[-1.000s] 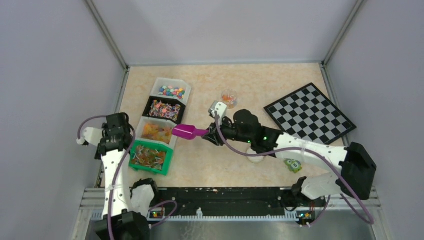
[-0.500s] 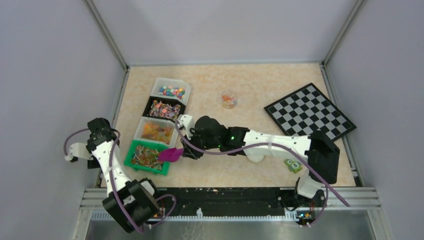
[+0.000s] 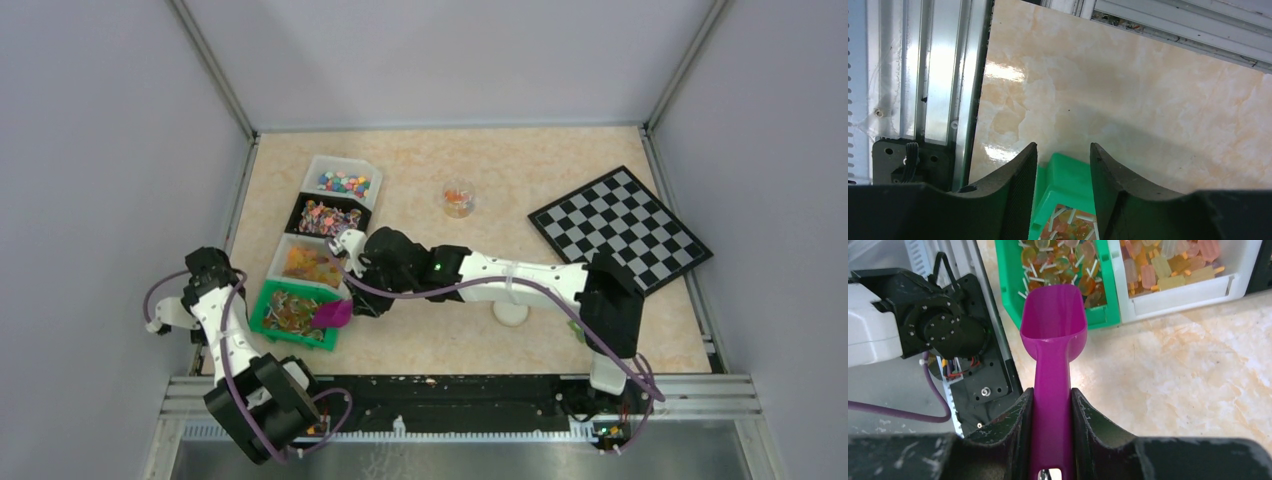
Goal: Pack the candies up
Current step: Scoop the fake candies from the storage box.
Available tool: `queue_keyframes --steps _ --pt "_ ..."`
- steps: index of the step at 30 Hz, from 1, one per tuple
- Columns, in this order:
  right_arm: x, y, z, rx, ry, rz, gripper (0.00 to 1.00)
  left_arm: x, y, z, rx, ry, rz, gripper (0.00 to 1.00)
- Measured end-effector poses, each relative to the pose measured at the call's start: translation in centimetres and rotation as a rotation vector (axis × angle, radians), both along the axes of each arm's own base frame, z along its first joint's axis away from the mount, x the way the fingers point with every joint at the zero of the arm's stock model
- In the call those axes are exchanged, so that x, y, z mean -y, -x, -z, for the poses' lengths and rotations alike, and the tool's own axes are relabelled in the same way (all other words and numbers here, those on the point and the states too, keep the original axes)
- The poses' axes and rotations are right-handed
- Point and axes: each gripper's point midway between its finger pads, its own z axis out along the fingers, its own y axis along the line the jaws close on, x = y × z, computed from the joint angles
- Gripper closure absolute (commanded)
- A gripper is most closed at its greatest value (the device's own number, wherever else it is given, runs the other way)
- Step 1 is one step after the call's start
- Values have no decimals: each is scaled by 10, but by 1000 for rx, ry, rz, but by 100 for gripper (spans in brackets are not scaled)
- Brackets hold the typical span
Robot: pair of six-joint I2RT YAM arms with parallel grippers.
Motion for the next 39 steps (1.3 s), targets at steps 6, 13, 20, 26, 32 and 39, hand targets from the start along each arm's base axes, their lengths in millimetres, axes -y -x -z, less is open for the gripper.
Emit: queue_keyframes --steps 6,13,20,26,32,39 --pt "-9 -1 13 -23 42 -11 100 2 -1 10 -13 24 4 59" --pt "-30 -7 22 -33 50 -24 100 7 -6 14 13 52 23 62" --pt "-44 -11 29 -5 5 -37 100 10 -4 18 5 68 36 65" --pt "-48 -15 50 46 -52 -47 100 11 -3 19 5 74 39 67" --pt "-55 -19 46 100 -102 -62 100 11 -3 20 18 64 38 69" --pt "-52 -14 69 162 -161 -97 100 11 -3 20 22 61 37 69"
